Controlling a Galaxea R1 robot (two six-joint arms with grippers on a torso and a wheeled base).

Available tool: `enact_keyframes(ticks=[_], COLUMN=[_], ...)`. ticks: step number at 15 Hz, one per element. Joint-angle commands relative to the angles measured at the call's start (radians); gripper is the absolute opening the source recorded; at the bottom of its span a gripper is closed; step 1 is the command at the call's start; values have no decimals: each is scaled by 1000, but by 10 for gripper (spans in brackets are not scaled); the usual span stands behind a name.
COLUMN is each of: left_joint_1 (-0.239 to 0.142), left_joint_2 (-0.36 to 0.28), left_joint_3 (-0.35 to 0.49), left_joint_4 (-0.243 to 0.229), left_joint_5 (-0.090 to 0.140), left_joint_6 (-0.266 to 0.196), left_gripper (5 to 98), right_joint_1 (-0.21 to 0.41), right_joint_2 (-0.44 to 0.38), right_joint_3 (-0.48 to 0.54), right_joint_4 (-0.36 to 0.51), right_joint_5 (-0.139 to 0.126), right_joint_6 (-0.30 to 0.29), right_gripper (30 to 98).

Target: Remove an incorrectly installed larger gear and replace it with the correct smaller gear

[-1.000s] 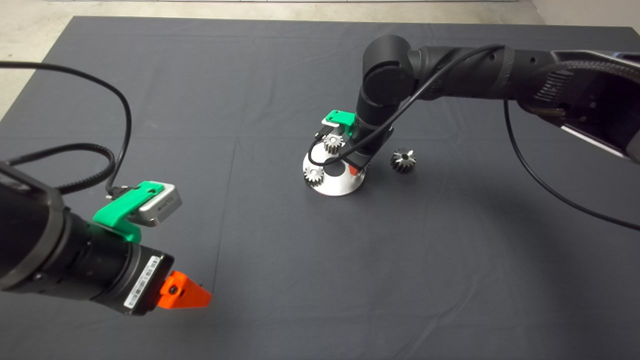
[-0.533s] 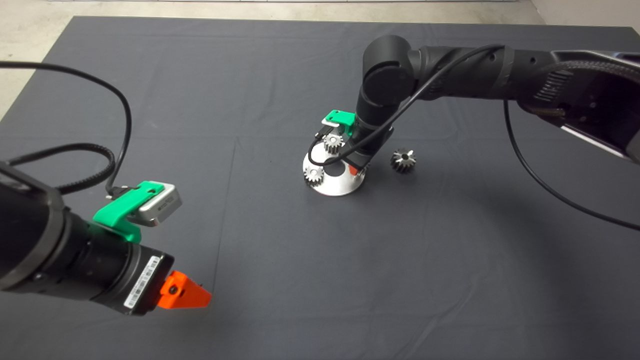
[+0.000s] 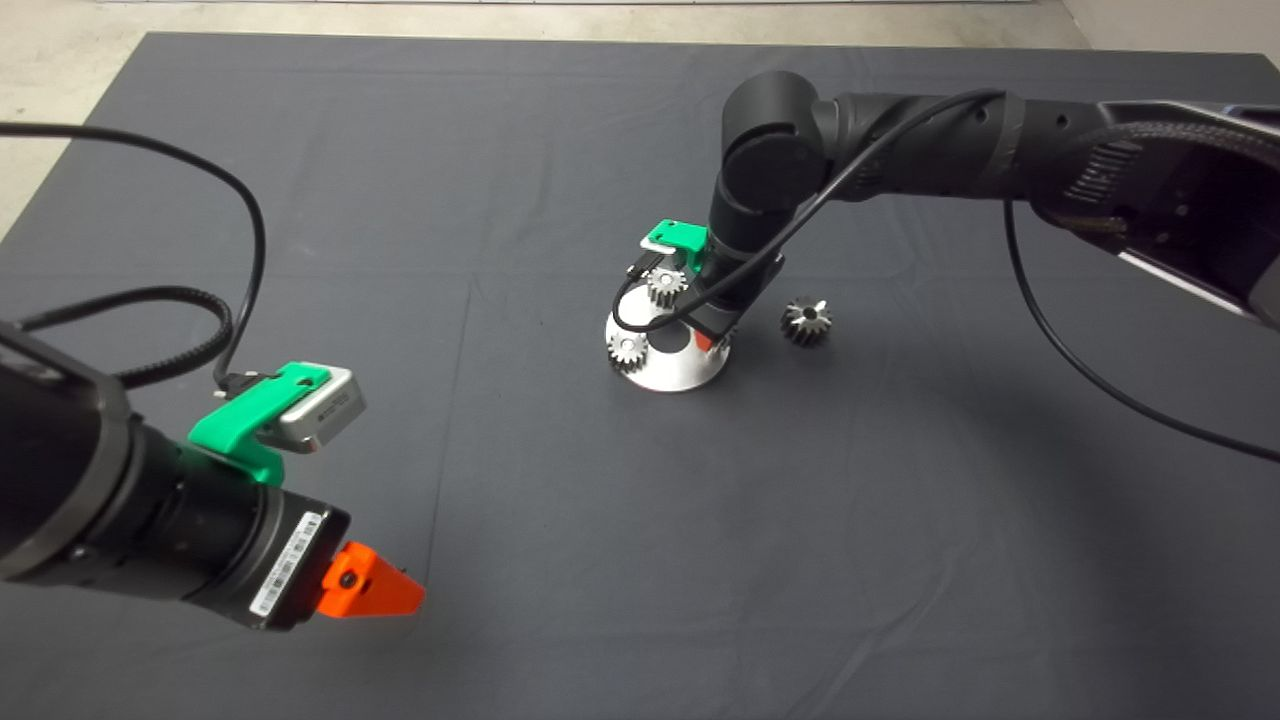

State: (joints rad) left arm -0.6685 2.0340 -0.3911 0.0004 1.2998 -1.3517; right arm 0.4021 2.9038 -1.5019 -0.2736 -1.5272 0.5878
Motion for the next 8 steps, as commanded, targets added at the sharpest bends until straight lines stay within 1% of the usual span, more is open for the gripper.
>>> enact_keyframes(ticks=[1, 8], left_joint_1=[-11, -11], left_joint_2=[1, 2], left_joint_3=[2, 0], left_joint_4=[-14, -14], left_joint_5=[-2, -2], left_joint_6=[-1, -1], left_gripper=[982, 982], right_joint_1=[31, 32], right_joint_2=[7, -1], right_joint_3=[8, 7], right_joint_4=[-30, -26], right_joint_5=[-131, -131], right_joint_6=[10, 3], right_gripper=[395, 396])
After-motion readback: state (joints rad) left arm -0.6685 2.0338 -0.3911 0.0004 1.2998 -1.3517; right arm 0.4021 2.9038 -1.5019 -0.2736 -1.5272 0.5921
